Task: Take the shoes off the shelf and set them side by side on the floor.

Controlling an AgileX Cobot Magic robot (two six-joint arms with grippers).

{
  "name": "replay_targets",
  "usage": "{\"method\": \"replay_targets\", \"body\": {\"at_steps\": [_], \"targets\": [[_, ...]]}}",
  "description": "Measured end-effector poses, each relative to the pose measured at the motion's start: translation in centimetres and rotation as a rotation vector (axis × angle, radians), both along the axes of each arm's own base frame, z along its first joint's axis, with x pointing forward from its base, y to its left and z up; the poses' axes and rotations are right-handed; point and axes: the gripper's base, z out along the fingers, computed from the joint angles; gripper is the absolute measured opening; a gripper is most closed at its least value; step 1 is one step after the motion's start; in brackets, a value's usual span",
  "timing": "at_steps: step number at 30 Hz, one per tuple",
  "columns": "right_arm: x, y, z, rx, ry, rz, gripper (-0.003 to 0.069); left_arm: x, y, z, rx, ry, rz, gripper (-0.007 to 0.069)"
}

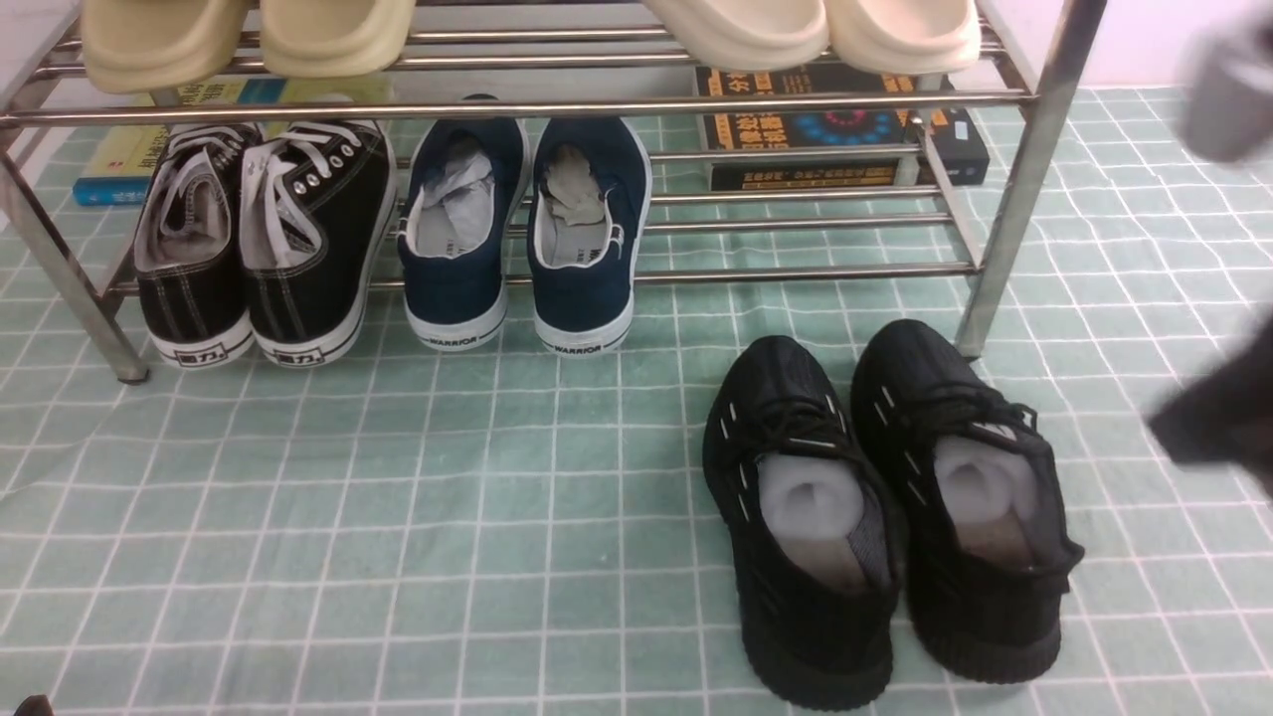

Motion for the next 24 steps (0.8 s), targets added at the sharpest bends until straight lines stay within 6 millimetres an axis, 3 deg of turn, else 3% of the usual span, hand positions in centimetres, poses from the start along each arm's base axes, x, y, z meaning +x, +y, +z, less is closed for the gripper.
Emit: {"method": "replay_targets", "body": {"at_steps": [3, 4, 6, 7, 8, 9, 12, 15, 24], "targets": [[-3.1, -2.2, -3.3, 0.052, -0.053, -0.024, -0.0015, 0.0, 0.0, 0.0, 0.000, 0.000, 0.000, 0.0242], [-3.3, -2.3, -3.5, 0.059, -0.061, -0.027, -0.0015, 0.0, 0.0, 0.0, 0.000, 0.000, 0.000, 0.0242], [-4.3, -3.2, -7.1, 0.156, -0.178, -0.059, -0.0015, 0.0, 0.0, 0.0, 0.000, 0.000, 0.000, 0.0242], [-4.4, -3.4, -8.6, 0.192, -0.225, -0.071, -0.0015, 0.0, 0.0, 0.0, 0.000, 0.000, 0.000, 0.0242], [-4.3, -3.3, -8.5, 0.205, -0.242, -0.073, -0.0015, 0.0, 0.0, 0.0, 0.000, 0.000, 0.000, 0.0242], [-4.3, -3.5, -10.9, 0.243, -0.295, -0.089, -0.0015, 0.0, 0.0, 0.0, 0.000, 0.000, 0.000, 0.0242], [-3.9, -3.5, -14.4, 0.319, -0.401, -0.123, -0.0013, 0.0, 0.0, 0.0, 0.000, 0.000, 0.000, 0.0242], [-3.7, -3.6, -15.8, 0.375, -0.477, -0.144, -0.0009, 0.0, 0.0, 0.0, 0.000, 0.000, 0.000, 0.0242], [-3.7, -3.7, -16.4, 0.406, -0.521, -0.154, -0.0005, 0.0, 0.0, 0.0, 0.000, 0.000, 0.000, 0.0242]]}}
